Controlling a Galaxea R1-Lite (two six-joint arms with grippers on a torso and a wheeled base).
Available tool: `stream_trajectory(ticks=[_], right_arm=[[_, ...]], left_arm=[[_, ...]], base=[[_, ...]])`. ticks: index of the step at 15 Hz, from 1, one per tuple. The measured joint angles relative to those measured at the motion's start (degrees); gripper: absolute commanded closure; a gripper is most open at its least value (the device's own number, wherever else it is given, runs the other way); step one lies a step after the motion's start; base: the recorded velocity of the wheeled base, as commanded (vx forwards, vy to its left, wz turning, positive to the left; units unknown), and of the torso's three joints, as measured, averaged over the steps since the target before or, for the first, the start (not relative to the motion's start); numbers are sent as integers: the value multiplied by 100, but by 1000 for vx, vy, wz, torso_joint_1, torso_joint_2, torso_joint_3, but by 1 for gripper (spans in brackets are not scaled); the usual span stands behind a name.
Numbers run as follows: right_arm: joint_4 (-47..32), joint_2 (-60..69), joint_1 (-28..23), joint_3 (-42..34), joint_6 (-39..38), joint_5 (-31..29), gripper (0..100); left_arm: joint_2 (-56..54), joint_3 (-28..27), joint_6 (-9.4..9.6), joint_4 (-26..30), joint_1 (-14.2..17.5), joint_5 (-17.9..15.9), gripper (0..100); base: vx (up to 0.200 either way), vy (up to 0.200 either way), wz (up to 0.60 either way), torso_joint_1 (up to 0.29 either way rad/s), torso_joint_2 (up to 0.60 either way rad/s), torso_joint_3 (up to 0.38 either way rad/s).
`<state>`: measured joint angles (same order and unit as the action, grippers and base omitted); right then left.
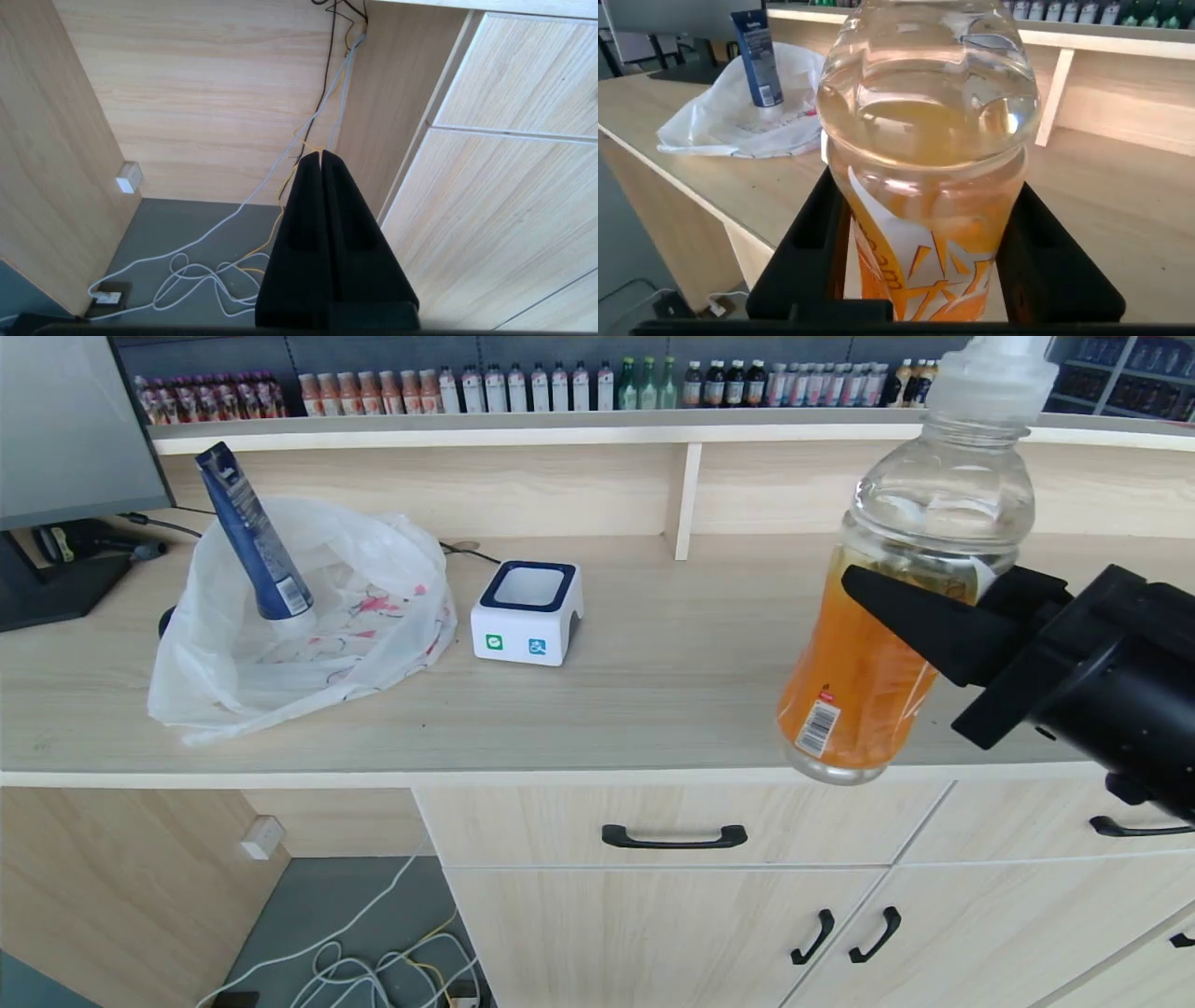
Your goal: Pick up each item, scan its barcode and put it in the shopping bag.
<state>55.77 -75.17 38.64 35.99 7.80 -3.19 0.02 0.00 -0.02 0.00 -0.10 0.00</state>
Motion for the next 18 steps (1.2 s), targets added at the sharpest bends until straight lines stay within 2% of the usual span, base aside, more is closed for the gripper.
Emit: stream_trajectory(ticks=[4, 8, 10, 13, 18], right_arm=[[187, 177, 0, -189, 794, -758, 100], [187, 118, 5, 20, 979, -1037, 100], [190, 63, 0, 238, 963, -1705, 100], [179, 11, 11, 406, 959, -2132, 100], [162, -20, 74, 616, 935, -2239, 100]], left_arm=[[0, 0, -22, 0, 0, 0, 100], [0, 0, -27, 0, 0, 0, 100], [0, 0, -29, 0, 0, 0, 100], [0, 0, -29, 2, 0, 0, 100], [0, 0, -24, 0, -1, 0, 100]], base=[[0, 0, 0, 0, 0, 0], [0, 0, 0, 0, 0, 0], [0, 200, 0, 2, 2, 5], [0, 200, 0, -1, 2, 2], [0, 200, 0, 5, 1, 3]])
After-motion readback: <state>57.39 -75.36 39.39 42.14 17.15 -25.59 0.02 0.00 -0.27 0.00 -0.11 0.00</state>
